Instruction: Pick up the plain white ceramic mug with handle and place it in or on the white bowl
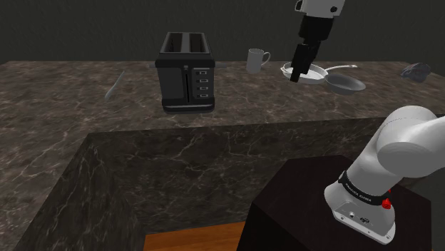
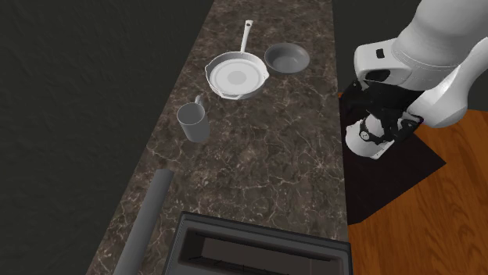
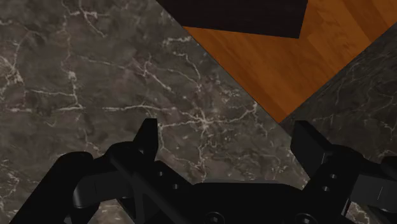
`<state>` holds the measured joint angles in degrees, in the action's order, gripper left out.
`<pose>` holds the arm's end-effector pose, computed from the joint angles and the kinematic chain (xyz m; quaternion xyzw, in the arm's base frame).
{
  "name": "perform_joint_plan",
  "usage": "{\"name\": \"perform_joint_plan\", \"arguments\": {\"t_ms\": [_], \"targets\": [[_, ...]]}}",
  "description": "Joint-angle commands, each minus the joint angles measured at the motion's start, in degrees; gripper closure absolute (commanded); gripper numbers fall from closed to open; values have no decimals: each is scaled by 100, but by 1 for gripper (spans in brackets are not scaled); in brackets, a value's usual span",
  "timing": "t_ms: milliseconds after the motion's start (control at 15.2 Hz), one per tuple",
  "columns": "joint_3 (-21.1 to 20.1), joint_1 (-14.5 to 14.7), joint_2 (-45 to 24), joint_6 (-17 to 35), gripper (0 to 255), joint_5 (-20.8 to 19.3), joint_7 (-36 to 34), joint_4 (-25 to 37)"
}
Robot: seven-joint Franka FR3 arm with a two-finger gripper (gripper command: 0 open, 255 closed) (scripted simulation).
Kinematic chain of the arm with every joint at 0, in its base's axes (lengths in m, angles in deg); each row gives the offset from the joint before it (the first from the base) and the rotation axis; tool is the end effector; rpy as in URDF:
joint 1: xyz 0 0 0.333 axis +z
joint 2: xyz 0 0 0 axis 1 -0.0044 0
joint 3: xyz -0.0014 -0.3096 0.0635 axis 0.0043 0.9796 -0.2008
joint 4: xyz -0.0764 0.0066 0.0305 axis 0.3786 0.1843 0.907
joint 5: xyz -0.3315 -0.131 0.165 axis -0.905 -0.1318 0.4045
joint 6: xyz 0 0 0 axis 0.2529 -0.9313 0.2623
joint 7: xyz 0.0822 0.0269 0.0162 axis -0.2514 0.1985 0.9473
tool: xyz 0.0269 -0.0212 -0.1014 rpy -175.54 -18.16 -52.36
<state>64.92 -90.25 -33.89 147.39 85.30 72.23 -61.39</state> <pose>0.3116 0.0248 0.5591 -0.9987 -0.0449 0.0114 0.0229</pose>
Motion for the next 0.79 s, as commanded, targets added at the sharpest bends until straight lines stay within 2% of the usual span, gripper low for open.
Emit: {"name": "perform_joint_plan", "arguments": {"t_ms": [0, 726], "targets": [[0, 0, 0, 0, 0, 0, 0, 0], [737, -285, -2009, 920, 0, -469, 1065, 1235]]}}
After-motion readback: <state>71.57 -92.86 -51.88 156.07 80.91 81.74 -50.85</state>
